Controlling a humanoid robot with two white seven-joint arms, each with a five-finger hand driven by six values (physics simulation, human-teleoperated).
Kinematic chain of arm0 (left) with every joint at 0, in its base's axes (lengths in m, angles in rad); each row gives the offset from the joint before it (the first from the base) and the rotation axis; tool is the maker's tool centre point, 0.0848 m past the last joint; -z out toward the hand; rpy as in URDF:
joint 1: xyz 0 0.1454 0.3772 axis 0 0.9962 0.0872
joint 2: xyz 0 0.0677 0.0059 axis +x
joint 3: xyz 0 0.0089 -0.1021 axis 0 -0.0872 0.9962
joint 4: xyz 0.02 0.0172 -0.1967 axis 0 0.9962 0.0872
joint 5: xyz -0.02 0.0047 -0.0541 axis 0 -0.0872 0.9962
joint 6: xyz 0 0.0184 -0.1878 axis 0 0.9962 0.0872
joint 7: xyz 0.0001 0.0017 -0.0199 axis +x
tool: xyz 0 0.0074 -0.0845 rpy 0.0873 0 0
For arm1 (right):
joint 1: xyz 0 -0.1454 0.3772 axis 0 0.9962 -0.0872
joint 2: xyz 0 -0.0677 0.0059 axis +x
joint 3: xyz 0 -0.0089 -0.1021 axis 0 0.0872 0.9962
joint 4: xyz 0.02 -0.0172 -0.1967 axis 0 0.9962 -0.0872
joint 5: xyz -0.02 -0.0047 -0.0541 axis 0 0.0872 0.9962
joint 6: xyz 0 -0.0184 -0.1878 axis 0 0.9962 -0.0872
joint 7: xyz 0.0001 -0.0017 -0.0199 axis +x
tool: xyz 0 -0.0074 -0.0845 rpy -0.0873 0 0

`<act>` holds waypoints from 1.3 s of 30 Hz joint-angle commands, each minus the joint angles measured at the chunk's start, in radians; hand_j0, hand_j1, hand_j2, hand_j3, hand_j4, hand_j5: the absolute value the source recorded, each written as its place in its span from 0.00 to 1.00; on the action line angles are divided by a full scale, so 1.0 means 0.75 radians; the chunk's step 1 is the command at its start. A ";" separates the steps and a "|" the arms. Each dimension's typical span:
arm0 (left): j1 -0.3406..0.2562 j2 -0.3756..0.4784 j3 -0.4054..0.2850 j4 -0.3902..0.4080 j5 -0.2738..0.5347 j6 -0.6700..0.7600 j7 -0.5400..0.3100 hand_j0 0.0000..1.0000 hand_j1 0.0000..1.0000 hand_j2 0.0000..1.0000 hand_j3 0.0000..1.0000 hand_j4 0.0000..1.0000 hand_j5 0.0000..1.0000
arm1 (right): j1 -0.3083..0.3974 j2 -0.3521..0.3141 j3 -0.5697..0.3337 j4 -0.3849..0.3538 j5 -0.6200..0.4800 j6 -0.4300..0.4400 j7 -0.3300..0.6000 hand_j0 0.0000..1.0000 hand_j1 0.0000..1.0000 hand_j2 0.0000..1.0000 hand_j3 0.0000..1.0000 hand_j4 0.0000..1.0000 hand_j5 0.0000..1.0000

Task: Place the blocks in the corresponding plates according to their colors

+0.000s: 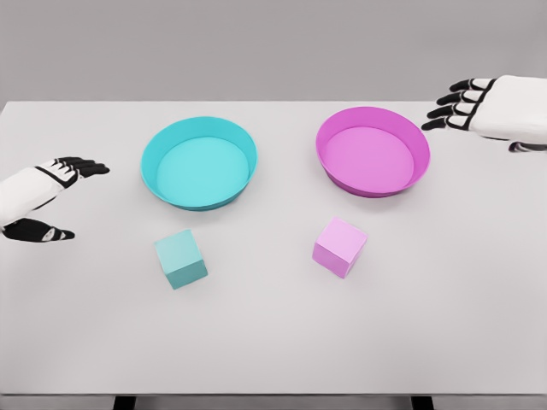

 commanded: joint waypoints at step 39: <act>-0.450 -0.006 -0.468 -0.327 0.038 0.002 -0.523 1.00 1.00 1.00 1.00 1.00 1.00 | -0.299 0.323 0.781 -0.060 -0.054 0.003 -0.001 1.00 1.00 1.00 1.00 1.00 1.00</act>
